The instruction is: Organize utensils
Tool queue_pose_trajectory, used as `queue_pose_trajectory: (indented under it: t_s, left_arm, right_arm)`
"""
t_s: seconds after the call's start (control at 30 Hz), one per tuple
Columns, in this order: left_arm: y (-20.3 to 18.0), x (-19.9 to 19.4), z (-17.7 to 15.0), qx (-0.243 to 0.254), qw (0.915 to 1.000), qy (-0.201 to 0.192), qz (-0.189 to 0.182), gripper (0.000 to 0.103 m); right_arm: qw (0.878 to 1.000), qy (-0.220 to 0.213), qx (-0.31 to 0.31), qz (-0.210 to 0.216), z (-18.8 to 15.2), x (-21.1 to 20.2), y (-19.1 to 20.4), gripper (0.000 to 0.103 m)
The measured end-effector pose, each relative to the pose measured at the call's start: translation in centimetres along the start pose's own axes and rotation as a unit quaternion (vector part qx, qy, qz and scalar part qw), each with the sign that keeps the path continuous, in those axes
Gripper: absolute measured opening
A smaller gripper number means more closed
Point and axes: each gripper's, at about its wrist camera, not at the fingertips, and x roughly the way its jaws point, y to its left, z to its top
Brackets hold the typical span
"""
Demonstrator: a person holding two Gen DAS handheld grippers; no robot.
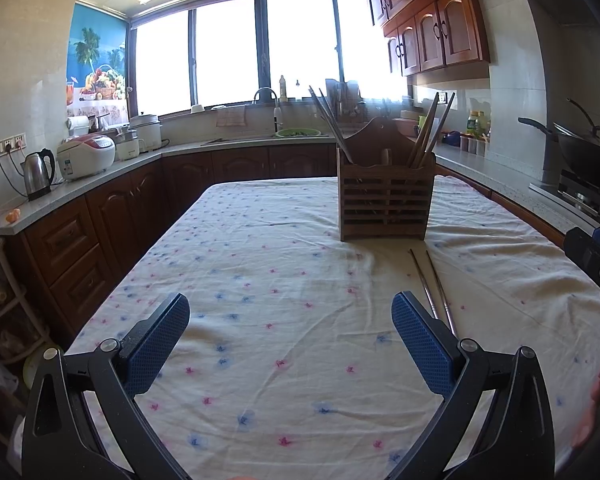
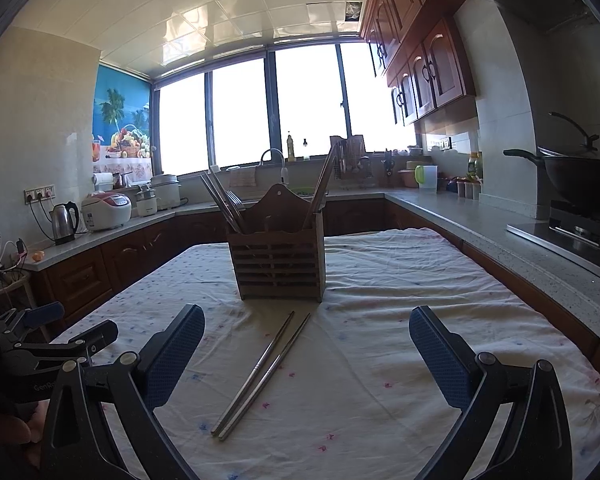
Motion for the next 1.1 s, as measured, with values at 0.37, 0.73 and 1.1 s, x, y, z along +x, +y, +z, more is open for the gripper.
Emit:
queue_pose_trajectory:
  t_s: [0.37,0.73,1.1]
  left_arm:
    - [0.01,-0.05,-0.01,0.000,1.0000,0.001,0.000,0.103]
    - [0.13,-0.05,0.02,0.000,1.0000,0.002,-0.002,0.103]
    - [0.09,0.06,0.04,0.001,1.0000,0.003,-0.004,0.103]
  right_arm:
    - [1.000,0.000,0.001,0.001,0.04,-0.02,0.09,0.103]
    - [1.000,0.000,0.001,0.001,0.04,-0.01,0.06,0.103]
    - [1.000,0.001,0.002,0.001,0.06,-0.04,0.17,0.103]
